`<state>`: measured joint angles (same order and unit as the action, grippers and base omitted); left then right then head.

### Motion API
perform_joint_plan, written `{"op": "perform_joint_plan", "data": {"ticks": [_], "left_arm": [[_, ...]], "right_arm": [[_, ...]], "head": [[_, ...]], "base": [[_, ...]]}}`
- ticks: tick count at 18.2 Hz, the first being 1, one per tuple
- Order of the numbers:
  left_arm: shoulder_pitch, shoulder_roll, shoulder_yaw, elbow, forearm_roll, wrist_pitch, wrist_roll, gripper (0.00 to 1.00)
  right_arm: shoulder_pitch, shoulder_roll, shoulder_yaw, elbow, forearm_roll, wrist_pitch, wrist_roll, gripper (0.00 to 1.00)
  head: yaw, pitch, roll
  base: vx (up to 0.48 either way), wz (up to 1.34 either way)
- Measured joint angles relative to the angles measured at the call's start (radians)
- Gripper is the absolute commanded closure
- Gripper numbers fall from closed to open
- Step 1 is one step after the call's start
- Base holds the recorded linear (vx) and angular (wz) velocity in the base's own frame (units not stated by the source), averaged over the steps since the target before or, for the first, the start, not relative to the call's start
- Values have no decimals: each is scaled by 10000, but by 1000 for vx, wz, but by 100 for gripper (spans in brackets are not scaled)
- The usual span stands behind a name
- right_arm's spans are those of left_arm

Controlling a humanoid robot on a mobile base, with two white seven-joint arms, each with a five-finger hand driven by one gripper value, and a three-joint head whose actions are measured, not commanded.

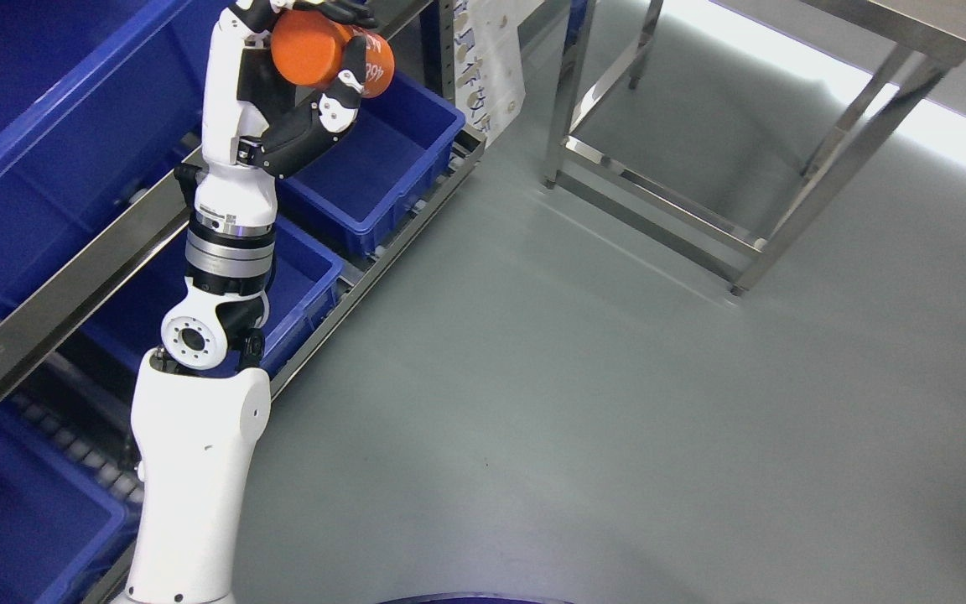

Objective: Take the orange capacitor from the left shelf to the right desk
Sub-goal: 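Hold the container in the left hand while turning toward the steel table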

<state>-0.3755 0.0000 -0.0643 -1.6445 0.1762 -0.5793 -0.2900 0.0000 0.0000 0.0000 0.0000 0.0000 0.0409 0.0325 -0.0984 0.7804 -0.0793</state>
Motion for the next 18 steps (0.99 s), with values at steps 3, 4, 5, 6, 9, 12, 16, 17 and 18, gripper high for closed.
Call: {"op": "perform_joint_plan", "data": {"ticks": [3,4,5,6,9,12,16,17,18], "left_arm": [[-32,0,-229,-13,1,29,5,98],[-41,0,-292,-16,1,43,5,98],[-51,0,-347,-18,0,50,6,97],[-54,0,-395,-19,-1,66,9,97],[-53,0,-528,-26,-11,93,9,97],[7,0,-626,-31,-19,94,12,97],[118,0,-687,-35,-24,108,14,97],[123,0,-704,-37,-25,108,16,97],[125,0,-732,-37,-26,108,16,97]], "right_arm": [[0,0,0,0,0,-27,0,0],[0,0,0,0,0,-27,0,0],[0,0,0,0,0,-23,0,0],[0,0,0,0,0,-10,0,0],[0,0,0,0,0,16,0,0],[0,0,0,0,0,24,0,0],[0,0,0,0,0,32,0,0],[0,0,0,0,0,32,0,0],[0,0,0,0,0,32,0,0]], "head": [[0,0,0],[0,0,0],[0,0,0],[0,1,0],[0,1,0],[0,1,0],[0,2,0],[0,2,0],[0,1,0]], "base": [[175,-441],[211,-366],[211,-366],[224,-314],[241,-279],[291,-241],[315,-243],[365,-234],[365,-234]]}}
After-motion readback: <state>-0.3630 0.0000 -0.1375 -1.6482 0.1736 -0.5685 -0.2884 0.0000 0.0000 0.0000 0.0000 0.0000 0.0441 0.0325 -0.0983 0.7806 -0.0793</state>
